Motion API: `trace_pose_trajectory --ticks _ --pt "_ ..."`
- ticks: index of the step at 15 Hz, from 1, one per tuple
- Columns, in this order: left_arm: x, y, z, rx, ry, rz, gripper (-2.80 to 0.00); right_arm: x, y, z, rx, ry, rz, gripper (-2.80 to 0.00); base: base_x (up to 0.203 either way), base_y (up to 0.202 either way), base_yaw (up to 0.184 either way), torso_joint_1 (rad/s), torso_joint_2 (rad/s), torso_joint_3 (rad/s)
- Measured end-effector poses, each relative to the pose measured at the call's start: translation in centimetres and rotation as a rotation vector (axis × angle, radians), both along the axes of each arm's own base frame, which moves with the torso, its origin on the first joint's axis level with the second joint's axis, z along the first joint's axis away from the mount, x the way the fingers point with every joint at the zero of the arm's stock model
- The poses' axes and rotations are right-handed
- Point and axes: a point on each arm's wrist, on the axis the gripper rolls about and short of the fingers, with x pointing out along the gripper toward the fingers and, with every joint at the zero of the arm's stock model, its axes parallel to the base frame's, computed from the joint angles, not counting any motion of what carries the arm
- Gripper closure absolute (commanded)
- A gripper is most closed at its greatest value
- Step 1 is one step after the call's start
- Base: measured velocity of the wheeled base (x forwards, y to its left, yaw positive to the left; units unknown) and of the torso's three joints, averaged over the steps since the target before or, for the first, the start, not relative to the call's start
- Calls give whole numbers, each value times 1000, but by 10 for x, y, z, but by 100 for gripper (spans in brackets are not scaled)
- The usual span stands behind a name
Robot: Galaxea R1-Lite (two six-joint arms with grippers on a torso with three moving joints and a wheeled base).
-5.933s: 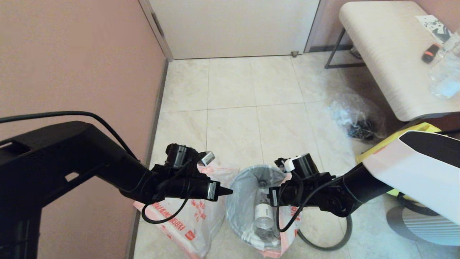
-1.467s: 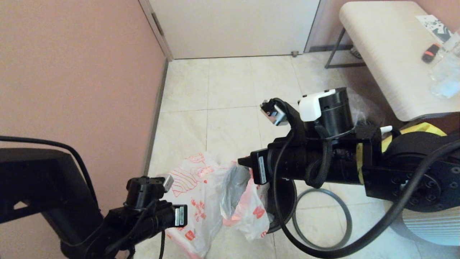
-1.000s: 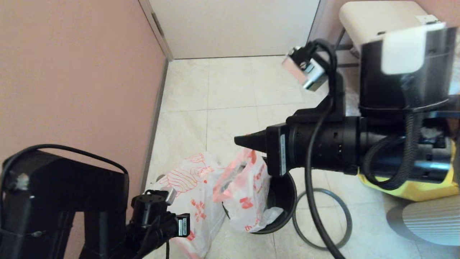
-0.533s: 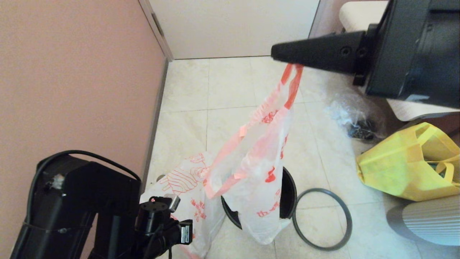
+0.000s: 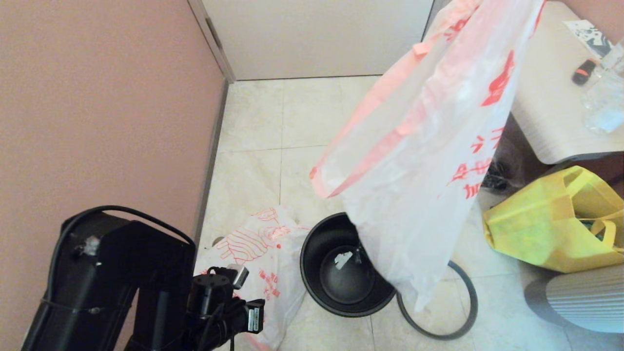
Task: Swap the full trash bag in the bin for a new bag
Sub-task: Place the trash bag on the floor
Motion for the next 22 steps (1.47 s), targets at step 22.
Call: trace_pose_trajectory --ticks 22 --pt "-5 -4 -10 50 22 -48 0 338 -97 -197 -70 343 -953 0 0 0 0 0 0 0"
